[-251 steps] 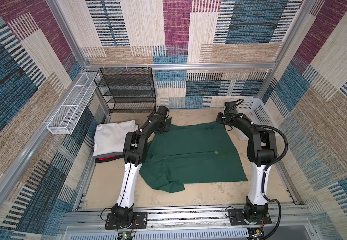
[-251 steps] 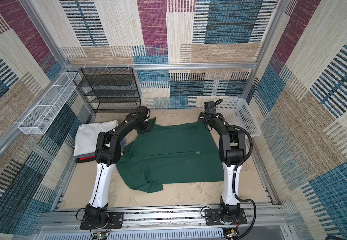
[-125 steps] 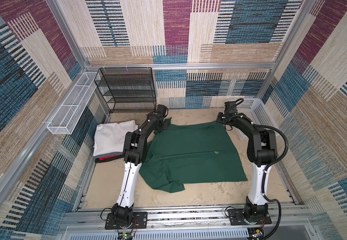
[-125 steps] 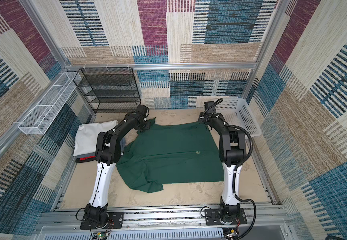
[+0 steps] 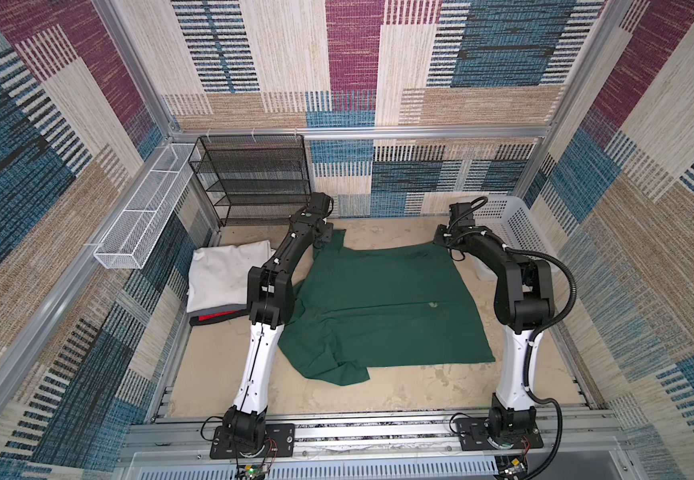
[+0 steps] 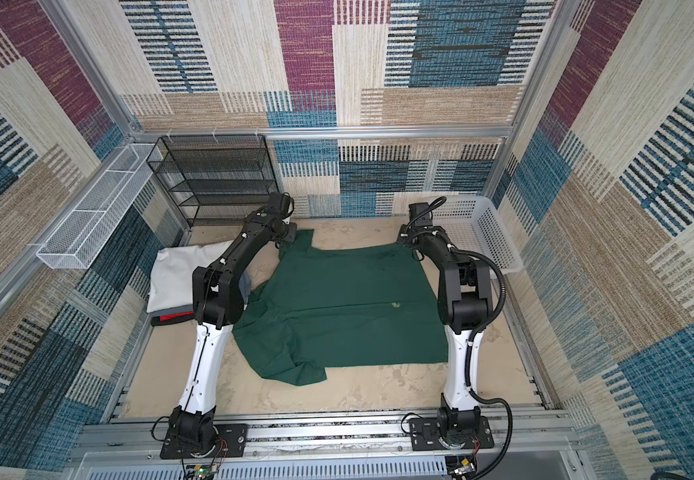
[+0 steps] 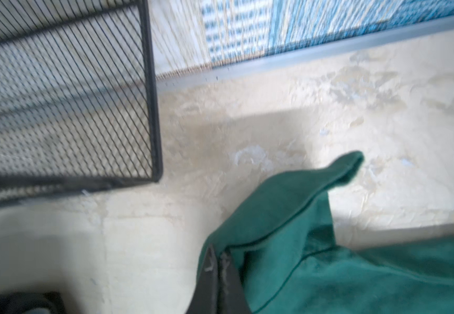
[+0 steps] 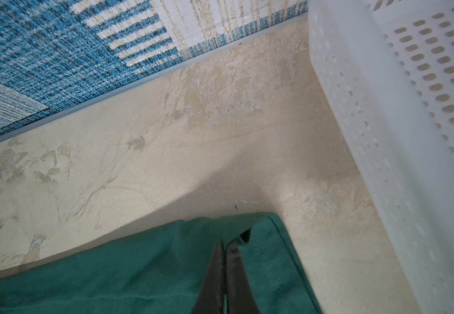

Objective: Fold and stack the t-shirts

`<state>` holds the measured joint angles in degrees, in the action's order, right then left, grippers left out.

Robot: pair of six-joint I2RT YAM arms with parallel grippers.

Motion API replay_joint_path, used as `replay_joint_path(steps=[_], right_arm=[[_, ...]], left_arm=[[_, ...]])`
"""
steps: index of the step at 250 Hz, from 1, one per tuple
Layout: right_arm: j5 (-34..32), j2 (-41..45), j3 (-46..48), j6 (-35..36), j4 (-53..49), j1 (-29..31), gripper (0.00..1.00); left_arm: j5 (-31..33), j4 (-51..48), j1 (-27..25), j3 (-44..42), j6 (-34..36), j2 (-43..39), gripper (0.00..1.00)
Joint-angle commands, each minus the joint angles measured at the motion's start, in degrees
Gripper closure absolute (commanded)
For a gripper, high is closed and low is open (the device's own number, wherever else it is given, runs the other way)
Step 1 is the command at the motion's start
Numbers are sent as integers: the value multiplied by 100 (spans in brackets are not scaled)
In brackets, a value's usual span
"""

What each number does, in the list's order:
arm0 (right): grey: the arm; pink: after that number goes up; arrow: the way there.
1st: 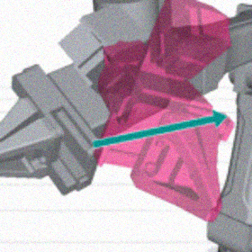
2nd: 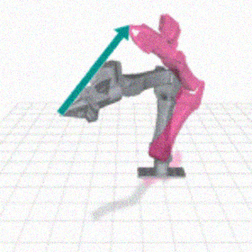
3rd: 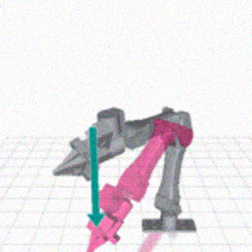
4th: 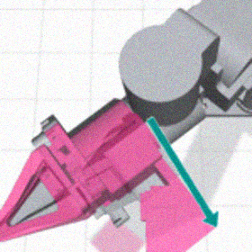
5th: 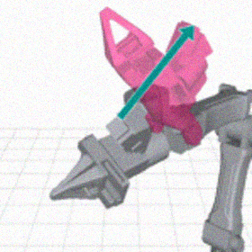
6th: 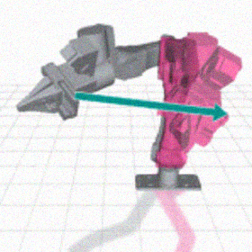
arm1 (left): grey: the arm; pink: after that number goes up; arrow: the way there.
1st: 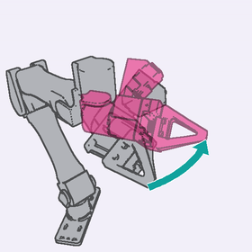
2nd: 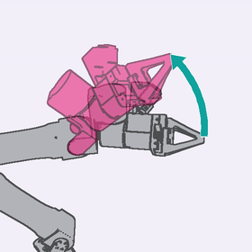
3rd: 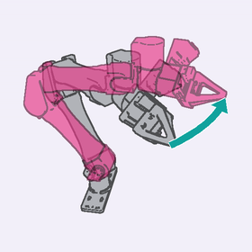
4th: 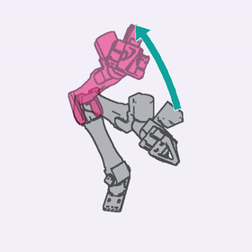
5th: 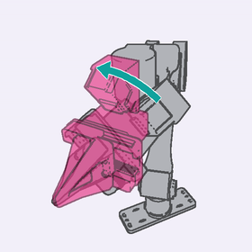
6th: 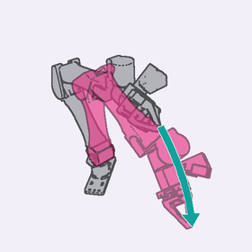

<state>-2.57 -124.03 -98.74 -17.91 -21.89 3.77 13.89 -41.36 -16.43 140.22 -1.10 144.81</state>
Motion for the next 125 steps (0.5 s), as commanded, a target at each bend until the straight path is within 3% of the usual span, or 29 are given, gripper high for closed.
replay_joint_path(steps=[1,65,125], right_arm=[[28,71,-40,72,93,1,100],[79,93,-10,77,96,-5,100],[79,105,21,79,69,1,100]], left_arm=[[658,47,0,382,656,51,100],[1549,661,-94,477,1134,-141,100],[2393,1331,-525,478,1947,174,100]])
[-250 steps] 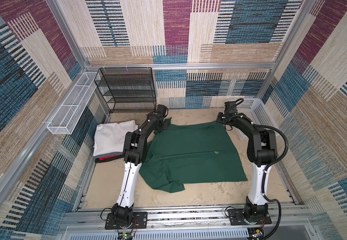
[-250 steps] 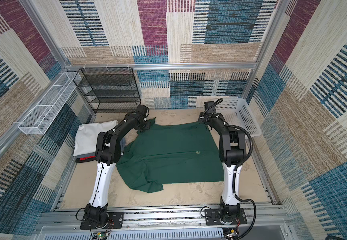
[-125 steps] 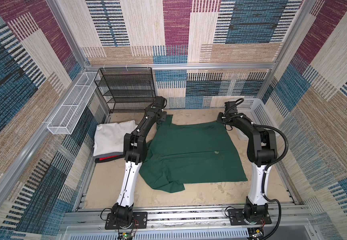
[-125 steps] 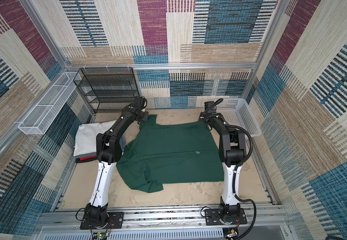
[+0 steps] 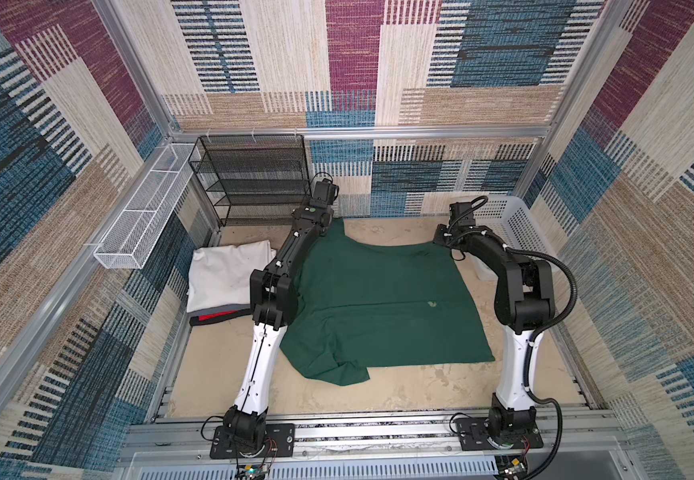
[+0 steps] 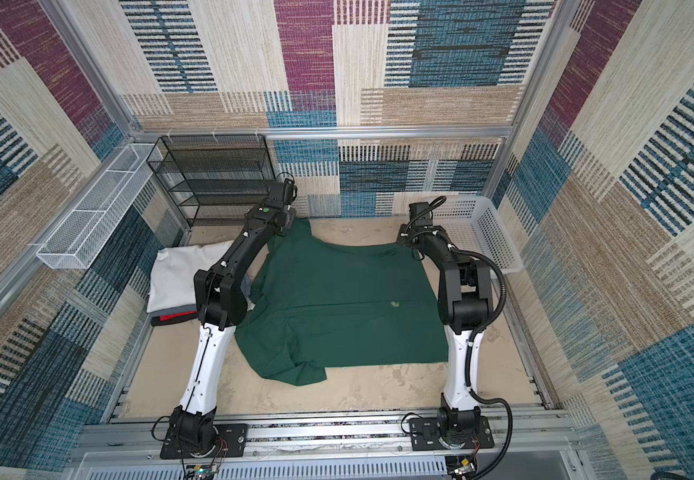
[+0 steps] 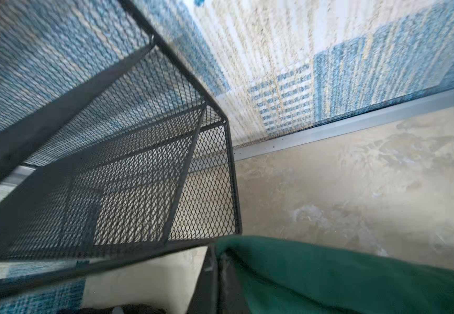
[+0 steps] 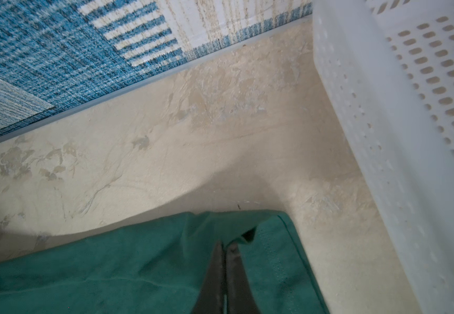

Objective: Fold and stack the t-shirts

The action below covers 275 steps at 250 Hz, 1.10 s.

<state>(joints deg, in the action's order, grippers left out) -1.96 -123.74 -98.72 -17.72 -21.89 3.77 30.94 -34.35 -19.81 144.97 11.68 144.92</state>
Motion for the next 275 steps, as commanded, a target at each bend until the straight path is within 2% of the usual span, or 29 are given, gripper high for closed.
replay_joint_path(steps=[1,35,57,89,111,155,205,241,275], right_arm=[[19,78,19,58,70,1,100],[2,96,28,68,40,-3,100],[-20,121,45,89,29,-6,100],[-43,157,101,88,36,-1,100],[-51,213,175,85,53,1,100],[-72,444,372,119,92,-2,100],[5,913,678,112,202,-8,100],[71,1305,1184,91,270,-8,100],[261,1827,1790,-51,454,-8,100]], left_arm=[[709,652,-192,0,686,174,100],[970,1064,-407,298,1256,491,100],[980,978,-432,487,1269,590,100],[1004,834,-427,291,1252,503,100],[1059,485,-422,4,897,254,100],[819,516,-417,-1466,246,-643,100],[666,-54,-416,-2102,-529,-1122,100],[624,-351,-417,-2620,-1070,-1456,100],[497,-111,-418,-3547,-1437,-1988,100]])
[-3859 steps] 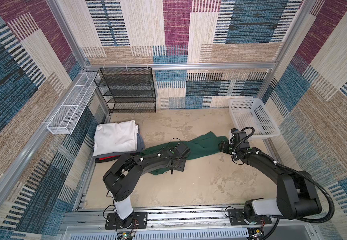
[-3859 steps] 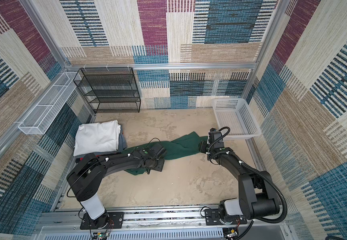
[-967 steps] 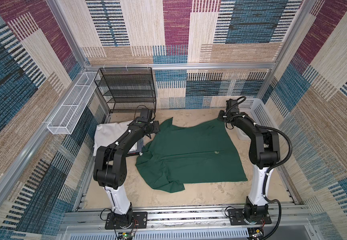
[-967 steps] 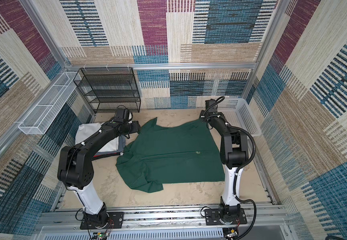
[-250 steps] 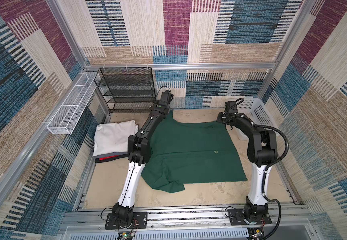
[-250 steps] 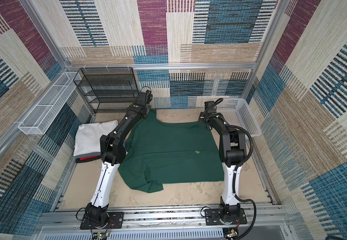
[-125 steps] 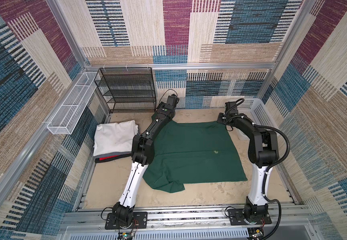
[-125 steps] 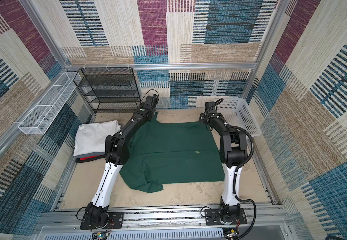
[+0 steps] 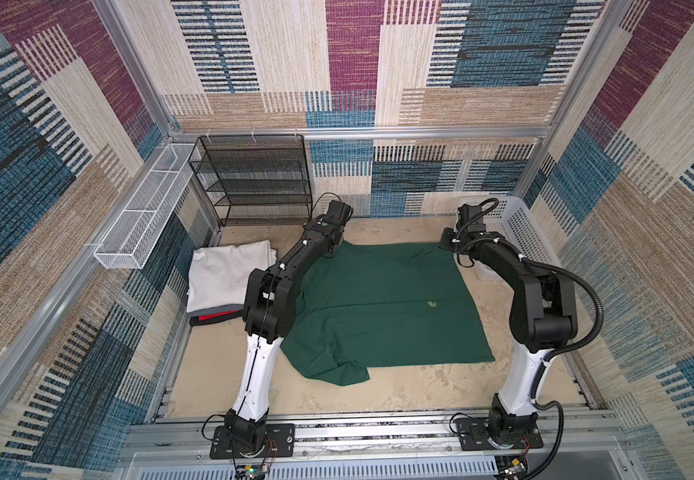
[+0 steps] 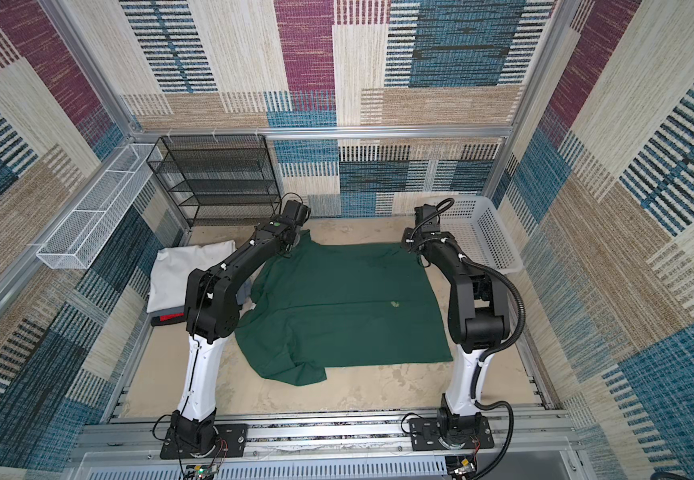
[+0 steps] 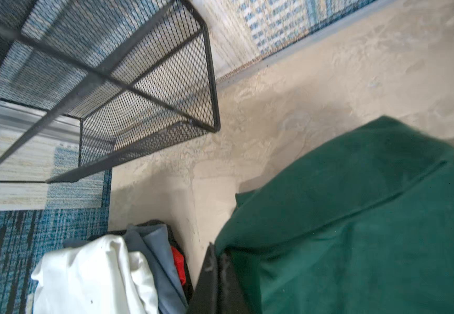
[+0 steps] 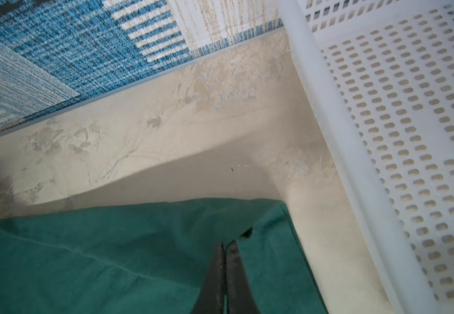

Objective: Fold and stack the t-shirts

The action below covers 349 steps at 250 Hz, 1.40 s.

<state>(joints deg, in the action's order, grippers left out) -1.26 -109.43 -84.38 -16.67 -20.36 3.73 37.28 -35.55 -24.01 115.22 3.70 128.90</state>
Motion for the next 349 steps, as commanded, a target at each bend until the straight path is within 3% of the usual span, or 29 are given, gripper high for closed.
replay_joint_path(steps=[1,146,215,257,290,311,349], right_arm=[[193,413,376,-163,312,-4,100],[-15,1659,1830,-362,335,-11,100],[-194,1777,2239,-417,318,-73,100],[-402,1802,2456,-443,332,-108,100],[-354,1778,2532,-452,351,-127,100],[-349,1771,2550,-452,374,-135,100],[-340,1749,2541,-420,386,-135,100]], left_arm=[[-144,11,6,-598,-650,-402,100],[-276,208,-350,-3269,-1316,-2725,100],[-274,-68,-530,-3902,-1757,-2831,100],[-279,-333,-513,-3840,-1959,-2976,62],[-578,-320,-417,-3875,-2083,-3267,58],[-724,-278,-349,-3915,-2100,-3395,49],[-1482,-41,170,-4069,-2339,-3501,42]])
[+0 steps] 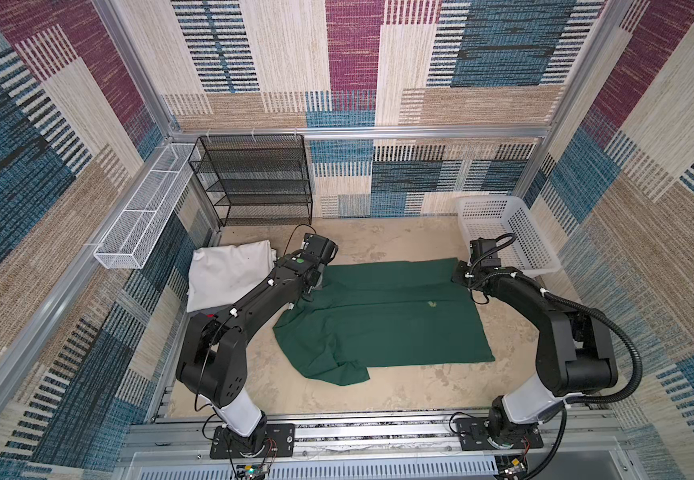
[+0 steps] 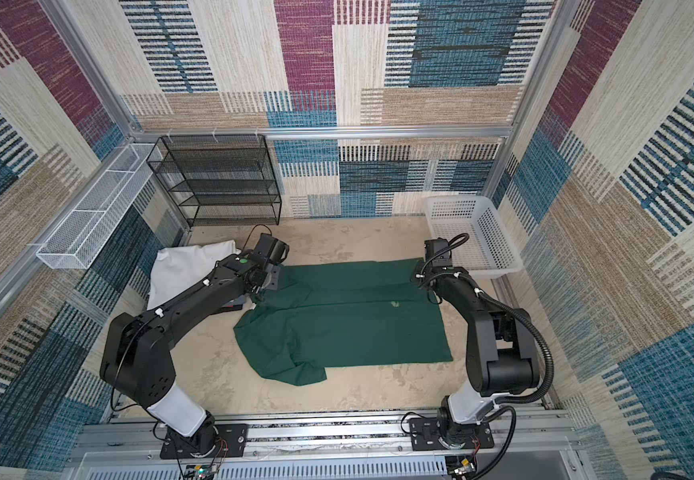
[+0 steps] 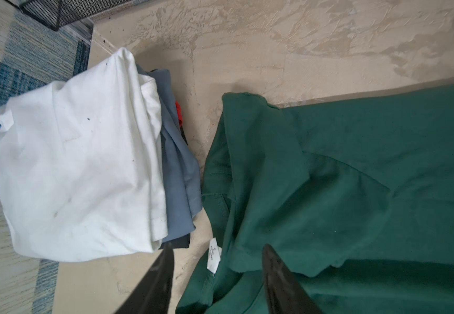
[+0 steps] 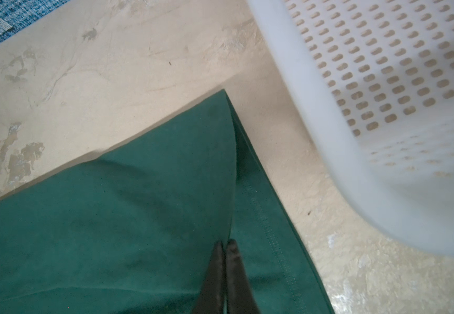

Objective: Fold and stack the t-shirts

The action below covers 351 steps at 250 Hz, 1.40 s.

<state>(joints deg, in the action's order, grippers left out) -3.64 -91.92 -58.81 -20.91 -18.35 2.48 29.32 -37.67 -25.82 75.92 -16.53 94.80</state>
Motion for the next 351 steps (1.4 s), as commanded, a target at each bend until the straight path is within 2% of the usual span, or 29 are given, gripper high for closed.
replay_joint_path(steps=[1,23,72,85,100,106,120,175,253,286,321,337,351], right_arm=[[-102,-1,-16,6,179,-11,100],[-89,24,23,15,175,-11,100],[26,124,166,-6,233,-20,98],[47,94,178,16,216,-20,86],[23,38,168,24,161,-18,53],[21,33,167,25,141,-20,44],[-2,13,161,25,165,-20,33],[246,-148,-140,56,450,-20,35],[450,-1495,-1297,166,583,-22,43],[451,-1947,-1560,173,564,-20,45],[600,-2236,-1661,125,595,-20,46],[577,-2320,-1653,100,631,-20,46],[559,-2424,-1694,112,600,-20,47]], left_arm=[[-702,189,360,-148,-315,-92,41],[-991,558,616,-259,-280,-26,42],[-1519,713,1053,285,-259,785,42],[-1649,749,1088,438,-253,1016,42],[-1705,706,1106,637,-254,1287,42],[-1717,696,1114,711,-262,1377,42],[-1767,700,1142,834,-279,1542,42],[-1954,870,1270,1175,-385,1896,42],[-2059,691,1526,1917,-509,2851,44],[-2320,774,1554,2001,-522,2974,58],[-2516,986,1563,1940,-458,2923,83],[-2554,981,1571,1974,-436,2944,99],[-2603,959,1580,2005,-405,2972,100]])
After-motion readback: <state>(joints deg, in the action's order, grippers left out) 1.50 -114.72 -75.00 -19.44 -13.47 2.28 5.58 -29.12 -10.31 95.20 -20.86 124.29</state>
